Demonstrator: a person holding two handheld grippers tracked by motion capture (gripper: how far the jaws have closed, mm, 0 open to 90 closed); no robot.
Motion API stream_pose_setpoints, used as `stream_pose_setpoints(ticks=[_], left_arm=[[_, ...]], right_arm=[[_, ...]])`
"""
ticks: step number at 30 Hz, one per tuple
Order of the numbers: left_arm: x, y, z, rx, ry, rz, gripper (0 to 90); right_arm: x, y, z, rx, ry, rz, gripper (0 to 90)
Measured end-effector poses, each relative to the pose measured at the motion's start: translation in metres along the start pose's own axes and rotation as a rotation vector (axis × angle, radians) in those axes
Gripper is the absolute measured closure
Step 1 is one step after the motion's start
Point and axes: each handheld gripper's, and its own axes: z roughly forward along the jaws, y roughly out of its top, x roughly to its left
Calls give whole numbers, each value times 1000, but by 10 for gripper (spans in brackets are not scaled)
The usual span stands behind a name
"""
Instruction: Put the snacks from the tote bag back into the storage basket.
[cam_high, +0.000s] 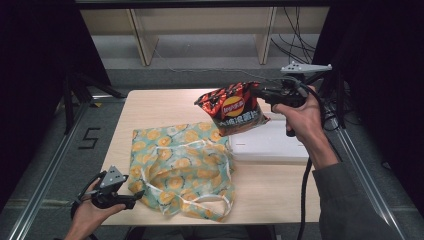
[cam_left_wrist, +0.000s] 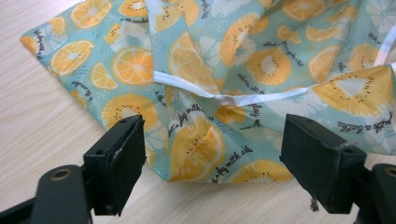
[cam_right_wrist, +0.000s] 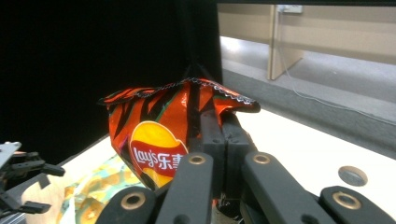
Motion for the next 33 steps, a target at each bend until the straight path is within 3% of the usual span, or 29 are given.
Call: stream_pose_setpoints(ticks=[5,7,9,12,14,16,17,18,20,21,22,23,24,25,26,29,30,33], left_arm=[[0,0,0,-13,-6,-4,215],[0,0,0,-13,-6,-8,215],[-1,0,0,-16,-6,-14,215],[2,0,-2,15,-3,24,214],[0,-1,1,-1,-6,-18,215],[1,-1,1,-5,-8,-18,215],[2,-1,-1,18,-5,3,215],[2,-1,0,12,-9,0,215],[1,-1,1,0,-5,-19,215],[2,-1,1,-2,-3,-5,215],[2,-2,1,-2,-2,-9,214],[2,-2,1,-2,-1,-9,215],[3,-2,0,4,0,-3,214],[3,-2,0,5,1,-4,214],[3,-2,1,6,5,-6,214],[2,-3,1,7,-2,-24,214],[2,-3,1,7,-3,-24,215],[3,-2,1,10,-3,3,214]], right_arm=[[-9,-9,-3,9,-23,38,900],[-14,-12,-3,3,-38,14,900],[-16,-16,-4,12,-36,39,900],[-20,-23,-6,16,-51,63,900],[-24,-28,-7,17,-57,66,900],[-26,-33,-8,18,-56,80,900],[-28,-36,-9,22,-58,76,900],[-28,-38,-9,22,-56,95,900],[-32,-43,-10,22,-61,83,900],[-32,-45,-11,27,-61,109,900],[-34,-47,-10,18,-67,92,900],[-34,-49,-11,26,-61,120,900],[-37,-52,-11,18,-59,93,900],[-35,-53,-12,26,-67,119,900],[-37,-55,-12,23,-65,105,900],[-37,-62,-14,31,-70,141,900],[-39,-64,-13,26,-63,125,900],[-40,-70,-13,30,-68,140,900]])
